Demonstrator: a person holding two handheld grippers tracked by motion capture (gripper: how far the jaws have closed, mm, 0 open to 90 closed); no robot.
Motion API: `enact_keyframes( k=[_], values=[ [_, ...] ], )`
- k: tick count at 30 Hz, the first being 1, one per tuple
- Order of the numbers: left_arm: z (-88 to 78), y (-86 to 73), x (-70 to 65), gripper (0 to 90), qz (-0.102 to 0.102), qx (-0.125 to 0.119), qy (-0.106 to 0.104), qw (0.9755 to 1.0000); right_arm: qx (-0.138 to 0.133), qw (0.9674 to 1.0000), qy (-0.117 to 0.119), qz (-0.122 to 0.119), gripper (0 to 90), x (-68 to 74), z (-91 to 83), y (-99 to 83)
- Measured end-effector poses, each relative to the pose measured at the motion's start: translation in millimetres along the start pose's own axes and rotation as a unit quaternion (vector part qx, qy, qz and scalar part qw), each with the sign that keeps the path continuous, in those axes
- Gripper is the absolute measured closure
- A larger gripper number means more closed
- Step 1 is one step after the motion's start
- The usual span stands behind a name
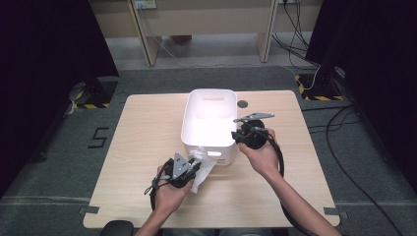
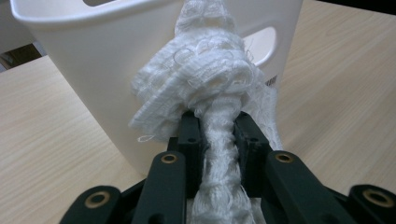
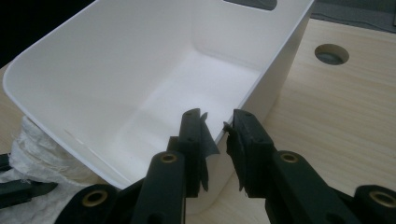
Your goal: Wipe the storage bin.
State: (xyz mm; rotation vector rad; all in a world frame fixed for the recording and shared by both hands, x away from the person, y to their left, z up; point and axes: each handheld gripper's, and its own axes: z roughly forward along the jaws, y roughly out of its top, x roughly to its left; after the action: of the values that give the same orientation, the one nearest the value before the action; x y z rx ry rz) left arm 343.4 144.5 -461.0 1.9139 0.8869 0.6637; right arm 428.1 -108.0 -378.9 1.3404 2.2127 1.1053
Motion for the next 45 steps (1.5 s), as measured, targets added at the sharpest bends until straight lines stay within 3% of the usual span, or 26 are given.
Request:
enact_keyframes(
  k=[11, 26, 45],
  values=[
    [-4.3, 12.0, -3.8, 75.4, 0.001, -0.006, 0.001, 1.0, -0.002, 1.0, 0.0, 0.003, 74.5, 0.1, 0.4, 0.0],
    [9.4, 6.7, -3.8, 75.4, -0.002, 0.006, 0.009, 0.9999, -0.002, 1.0, 0.002, 0.001, 74.5, -0.2, 0.4, -0.2],
    [17.8, 3.0, -8.5, 75.4, 0.018, 0.019, 0.02, 0.9995, -0.003, 1.0, 0.001, 0.001, 74.5, -0.1, 0.4, -0.4]
  ],
)
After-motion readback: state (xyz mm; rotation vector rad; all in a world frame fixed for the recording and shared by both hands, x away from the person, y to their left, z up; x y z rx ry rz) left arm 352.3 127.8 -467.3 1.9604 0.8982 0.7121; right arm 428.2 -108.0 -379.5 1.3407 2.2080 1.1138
